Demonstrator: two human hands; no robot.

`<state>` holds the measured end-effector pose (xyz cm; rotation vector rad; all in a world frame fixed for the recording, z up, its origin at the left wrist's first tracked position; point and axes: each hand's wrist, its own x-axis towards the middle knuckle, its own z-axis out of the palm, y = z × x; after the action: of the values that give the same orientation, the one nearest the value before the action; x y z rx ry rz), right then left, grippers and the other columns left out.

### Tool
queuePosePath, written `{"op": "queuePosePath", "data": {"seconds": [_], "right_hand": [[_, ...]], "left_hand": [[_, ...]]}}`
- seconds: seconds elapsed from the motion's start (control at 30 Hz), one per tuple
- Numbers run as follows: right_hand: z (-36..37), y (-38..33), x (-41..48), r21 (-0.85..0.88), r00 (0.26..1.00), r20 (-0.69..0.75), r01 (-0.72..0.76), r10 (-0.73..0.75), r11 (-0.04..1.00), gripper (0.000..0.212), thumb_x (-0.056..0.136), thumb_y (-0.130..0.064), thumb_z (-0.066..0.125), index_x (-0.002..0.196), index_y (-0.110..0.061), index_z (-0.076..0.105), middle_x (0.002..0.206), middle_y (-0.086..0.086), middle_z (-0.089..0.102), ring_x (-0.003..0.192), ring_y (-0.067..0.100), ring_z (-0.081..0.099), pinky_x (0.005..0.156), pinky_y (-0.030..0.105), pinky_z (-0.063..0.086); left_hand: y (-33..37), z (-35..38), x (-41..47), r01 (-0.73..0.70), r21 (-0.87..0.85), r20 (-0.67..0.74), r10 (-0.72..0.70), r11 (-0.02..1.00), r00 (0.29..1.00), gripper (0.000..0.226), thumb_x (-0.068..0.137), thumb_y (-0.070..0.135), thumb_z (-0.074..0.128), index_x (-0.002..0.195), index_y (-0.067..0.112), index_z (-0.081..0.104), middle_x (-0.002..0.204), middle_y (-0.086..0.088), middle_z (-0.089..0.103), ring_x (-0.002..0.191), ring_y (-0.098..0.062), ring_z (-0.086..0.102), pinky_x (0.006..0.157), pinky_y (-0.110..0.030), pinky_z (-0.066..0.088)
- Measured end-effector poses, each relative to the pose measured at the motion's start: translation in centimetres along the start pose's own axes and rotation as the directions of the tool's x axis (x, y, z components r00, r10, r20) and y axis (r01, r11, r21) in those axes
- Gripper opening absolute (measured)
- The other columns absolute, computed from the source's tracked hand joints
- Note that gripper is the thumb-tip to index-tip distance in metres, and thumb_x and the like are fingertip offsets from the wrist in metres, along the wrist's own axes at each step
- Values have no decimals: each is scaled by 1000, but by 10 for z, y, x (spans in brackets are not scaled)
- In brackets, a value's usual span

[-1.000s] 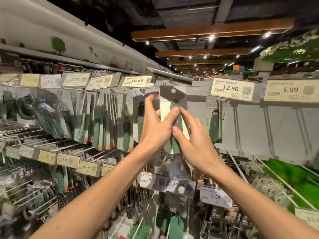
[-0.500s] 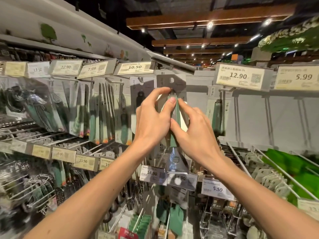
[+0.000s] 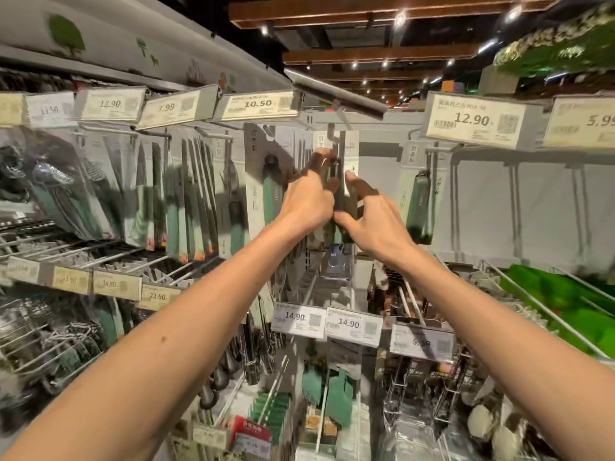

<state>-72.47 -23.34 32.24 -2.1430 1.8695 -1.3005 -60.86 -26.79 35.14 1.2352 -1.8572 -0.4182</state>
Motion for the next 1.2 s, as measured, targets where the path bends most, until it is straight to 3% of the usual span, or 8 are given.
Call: {"op": "queuePosePath", "data": {"seconds": [0.13, 0.27, 0.5, 0.6, 0.67, 0.73, 0.97, 1.2], "right_hand": [[1, 10, 9, -22, 999, 47, -8, 9, 1000, 77, 91, -18, 65, 155, -24, 22, 139, 16, 50, 119, 32, 56, 101, 38, 45], [-2, 19, 7, 6, 998, 65, -23, 22, 1000, 76, 90, -17, 65, 154, -23, 25, 144, 12, 49, 127, 28, 52, 109, 41, 40], [-37, 27, -36, 37, 999, 27, -32, 31, 999, 43, 94, -22, 61, 136, -19, 51, 126, 6, 62, 96, 16, 62, 99, 44, 49], [-58, 26, -67, 60, 1000, 18, -17, 16, 998, 23, 93, -26, 62, 115, -18, 64, 103, -1, 67, 87, 13, 62, 89, 39, 53], [-69, 22, -95, 69, 1000, 14, 0, -1, 998, 14, 92, -30, 63, 101, -19, 66, 91, -4, 67, 79, 9, 60, 75, 29, 52], [-74, 15, -133, 113, 999, 45, 9, -15, 994, 12, 92, -30, 64, 92, -18, 63, 83, -3, 63, 70, 4, 54, 64, 18, 42], [-37, -9, -298, 291, 966, 258, -52, -26, 955, 24, 85, -35, 70, 73, -21, 55, 58, -4, 51, 55, 4, 44, 57, 24, 39], [82, -47, -459, 414, 814, 581, -286, -9, 864, 22, 78, -18, 80, 83, -27, 61, 61, -10, 46, 53, 2, 44, 52, 11, 31]], "left_hand": [[0, 5, 5, 20, 7, 84, -21, 1000, 996, 27, 104, 11, 41, 129, 19, 49, 116, -8, 61, 96, -28, 60, 83, -34, 47], [0, 4, 1, 38, -20, 112, -36, 999, 993, 32, 103, 5, 40, 133, 14, 48, 123, -6, 57, 97, -20, 52, 80, -27, 42], [19, -5, -36, 1, 42, 118, -6, 999, 993, 47, 105, 10, 40, 150, 16, 32, 147, -11, 46, 118, -22, 52, 83, -17, 38], [25, -12, -63, -67, 97, 59, 62, 993, 996, 27, 101, 18, 48, 126, 17, 58, 118, -8, 65, 112, -24, 60, 93, -35, 49], [24, -19, -87, -93, 133, 66, 85, 987, 994, 10, 99, 24, 55, 99, 19, 63, 85, 1, 65, 81, -16, 61, 68, -30, 49], [20, -27, -118, -118, 185, 90, 102, 976, 991, 18, 97, 31, 59, 85, 18, 61, 73, 5, 60, 63, -10, 53, 57, -25, 41], [-16, -66, -287, -105, 356, 229, 22, 929, 973, 38, 93, 45, 62, 64, 21, 51, 49, 6, 46, 46, -9, 40, 49, -28, 28], [-104, -108, -501, 262, 367, 172, -341, 893, 924, 37, 86, 56, 53, 74, 21, 57, 55, 8, 52, 55, -5, 48, 60, -33, 37]]}}
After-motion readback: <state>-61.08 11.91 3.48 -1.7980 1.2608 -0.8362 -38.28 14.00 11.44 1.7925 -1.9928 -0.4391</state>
